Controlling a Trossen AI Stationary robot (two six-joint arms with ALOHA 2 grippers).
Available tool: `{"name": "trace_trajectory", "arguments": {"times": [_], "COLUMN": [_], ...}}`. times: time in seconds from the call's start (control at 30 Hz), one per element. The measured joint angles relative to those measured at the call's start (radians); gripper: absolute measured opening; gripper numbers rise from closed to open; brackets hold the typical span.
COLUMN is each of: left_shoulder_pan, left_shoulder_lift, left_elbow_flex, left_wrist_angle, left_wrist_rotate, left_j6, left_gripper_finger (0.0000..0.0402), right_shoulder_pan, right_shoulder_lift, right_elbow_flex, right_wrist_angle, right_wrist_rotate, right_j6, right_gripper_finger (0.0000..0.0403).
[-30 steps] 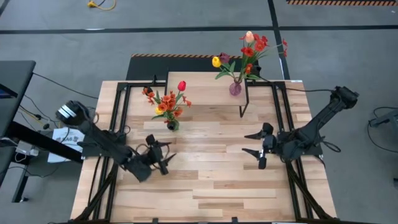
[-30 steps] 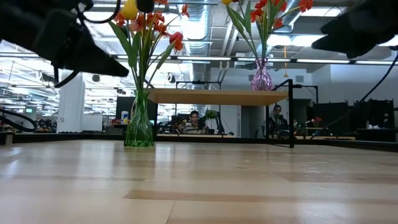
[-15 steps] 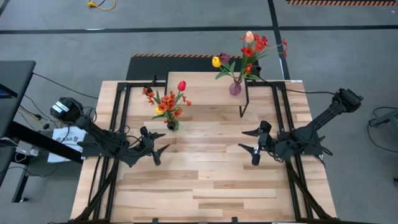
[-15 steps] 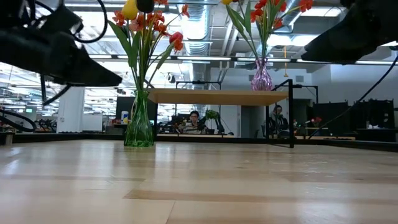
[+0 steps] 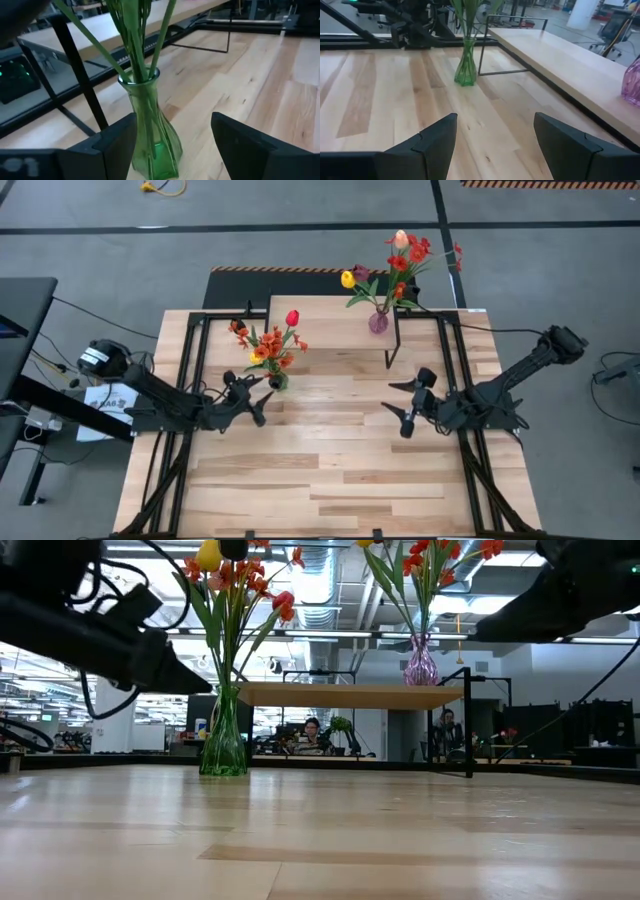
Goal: Pick and place flowers into a vace then onto a shelf
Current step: Put the green vase on the shelf
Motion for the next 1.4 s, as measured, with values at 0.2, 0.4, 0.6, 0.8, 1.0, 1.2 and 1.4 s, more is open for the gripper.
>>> {"name": "trace_trajectory", "arguments": {"times": [0.2,0.4,0.6,0.8,1.0,1.2,1.4], "left_shoulder_pan": [0.095,0.166,0.216,0.234,0.263,0.288,0.309], "left_shoulder_lift": [0.0,0.0,0.0,0.0,0.0,0.0,0.0], "left_elbow_flex": [0.0,0.0,0.0,0.001,0.001,0.001,0.001], "left_wrist_angle": [0.001,0.009,0.02,0.056,0.061,0.061,0.062], "left_wrist_rotate": [0.097,0.175,0.229,0.243,0.293,0.307,0.322], "left_j6": [-0.003,0.011,0.032,0.057,0.062,0.061,0.059], "left_gripper_finger": [0.0244,0.0244,0.0244,0.0244,0.0244,0.0244,0.0244], "right_shoulder_pan": [-0.012,-0.012,-0.012,-0.012,-0.012,-0.012,-0.012], "right_shoulder_lift": [0.0,0.0,0.0,0.0,0.0,-0.001,-0.001], "right_elbow_flex": [0.0,0.0,0.0,0.0,0.0,0.0,0.0], "right_wrist_angle": [-0.001,-0.001,-0.001,-0.002,-0.002,-0.002,-0.002], "right_wrist_rotate": [-0.001,-0.001,-0.001,-0.001,-0.001,-0.001,-0.001], "right_j6": [-0.025,-0.026,-0.027,-0.052,-0.053,-0.053,-0.053], "right_gripper_finger": [0.0258,0.0258,0.0258,0.0258,0.0258,0.0258,0.0258]}}
